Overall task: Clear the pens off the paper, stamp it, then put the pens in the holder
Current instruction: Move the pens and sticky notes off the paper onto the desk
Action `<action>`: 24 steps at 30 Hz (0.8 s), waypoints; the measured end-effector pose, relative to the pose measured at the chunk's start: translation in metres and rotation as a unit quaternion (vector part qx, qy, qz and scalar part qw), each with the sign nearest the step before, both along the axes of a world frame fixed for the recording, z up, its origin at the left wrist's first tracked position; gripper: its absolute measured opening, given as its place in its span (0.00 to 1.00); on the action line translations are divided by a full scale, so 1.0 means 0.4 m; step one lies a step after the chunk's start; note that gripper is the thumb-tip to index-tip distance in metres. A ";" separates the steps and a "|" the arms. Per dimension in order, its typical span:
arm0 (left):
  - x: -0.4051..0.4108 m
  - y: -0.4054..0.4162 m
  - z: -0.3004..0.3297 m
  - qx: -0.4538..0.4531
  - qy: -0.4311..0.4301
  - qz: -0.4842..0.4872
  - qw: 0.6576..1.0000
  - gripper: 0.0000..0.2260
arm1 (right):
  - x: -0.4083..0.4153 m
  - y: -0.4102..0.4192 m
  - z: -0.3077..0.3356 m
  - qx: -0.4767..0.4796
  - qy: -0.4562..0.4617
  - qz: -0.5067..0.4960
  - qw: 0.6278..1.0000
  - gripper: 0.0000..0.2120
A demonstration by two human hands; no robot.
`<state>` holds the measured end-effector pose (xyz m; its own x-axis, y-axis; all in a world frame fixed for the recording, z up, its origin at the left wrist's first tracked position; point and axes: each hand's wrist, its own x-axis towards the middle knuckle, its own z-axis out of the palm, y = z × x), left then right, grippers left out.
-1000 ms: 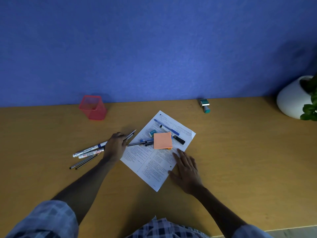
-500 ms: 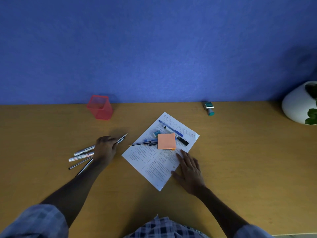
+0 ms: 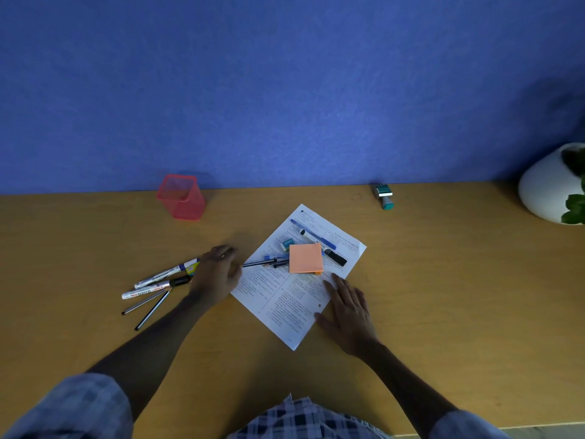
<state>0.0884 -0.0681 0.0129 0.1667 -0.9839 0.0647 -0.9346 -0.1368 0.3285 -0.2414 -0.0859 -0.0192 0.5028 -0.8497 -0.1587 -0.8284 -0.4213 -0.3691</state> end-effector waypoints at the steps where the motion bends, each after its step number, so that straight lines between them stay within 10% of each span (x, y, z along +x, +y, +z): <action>1: -0.025 -0.005 0.004 0.002 0.007 -0.026 1.000 0.16 | 0.000 0.000 0.000 -0.002 -0.003 0.000 1.000 0.37; 24: -0.205 -0.119 -0.004 0.038 0.024 -0.144 0.989 0.19 | 0.000 0.006 0.016 -0.021 -0.037 0.001 0.999 0.35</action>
<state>0.0066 -0.1157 0.0115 -0.1207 -0.9926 -0.0132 -0.9222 0.1072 0.3716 -0.2416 -0.0835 -0.0126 0.5130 -0.8542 -0.0851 -0.7991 -0.4390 -0.4109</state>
